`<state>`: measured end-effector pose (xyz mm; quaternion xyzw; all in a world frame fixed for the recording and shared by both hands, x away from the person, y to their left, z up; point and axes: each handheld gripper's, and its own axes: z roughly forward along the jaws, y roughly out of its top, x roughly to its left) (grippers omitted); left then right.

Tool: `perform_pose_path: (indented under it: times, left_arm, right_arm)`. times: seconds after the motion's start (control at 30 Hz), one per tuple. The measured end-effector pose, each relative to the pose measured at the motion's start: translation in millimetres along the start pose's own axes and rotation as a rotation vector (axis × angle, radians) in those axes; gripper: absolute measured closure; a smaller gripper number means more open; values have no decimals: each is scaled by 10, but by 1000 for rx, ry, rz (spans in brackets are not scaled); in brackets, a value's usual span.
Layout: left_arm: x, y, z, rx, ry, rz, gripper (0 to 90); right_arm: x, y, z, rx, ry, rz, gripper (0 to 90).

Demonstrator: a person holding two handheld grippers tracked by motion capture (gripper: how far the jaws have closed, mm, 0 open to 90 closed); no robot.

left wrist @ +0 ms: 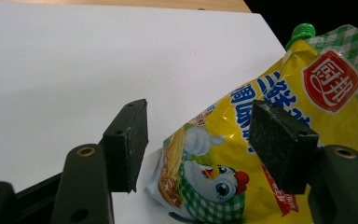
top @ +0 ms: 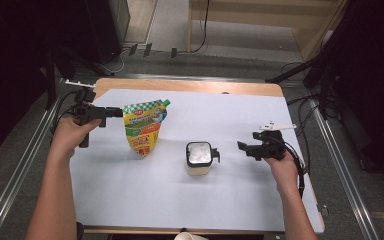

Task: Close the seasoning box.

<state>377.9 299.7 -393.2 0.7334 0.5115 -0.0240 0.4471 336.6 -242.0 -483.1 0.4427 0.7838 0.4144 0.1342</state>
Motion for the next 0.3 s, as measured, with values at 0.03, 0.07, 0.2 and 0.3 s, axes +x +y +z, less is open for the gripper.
perform_pose_path:
  times: [0.03, 0.07, 0.2, 0.3]
  left_arm:
    - [5, -2, 3, -2, 0, -3, 380]
    - [5, -2, 3, -2, 0, -3, 378]
    - [47, -12, 18, 0, 9, -5, 369]
    - [60, -15, 20, -9, 13, -8, 359]
  right_arm:
    - [0, -1, 3, 0, 0, 0, 247]
    - [-1, -2, 6, 1, 0, -1, 247]
    - [1, -8, 15, 8, 1, 2, 247]
    - [-2, -10, 21, 9, -1, 0, 246]
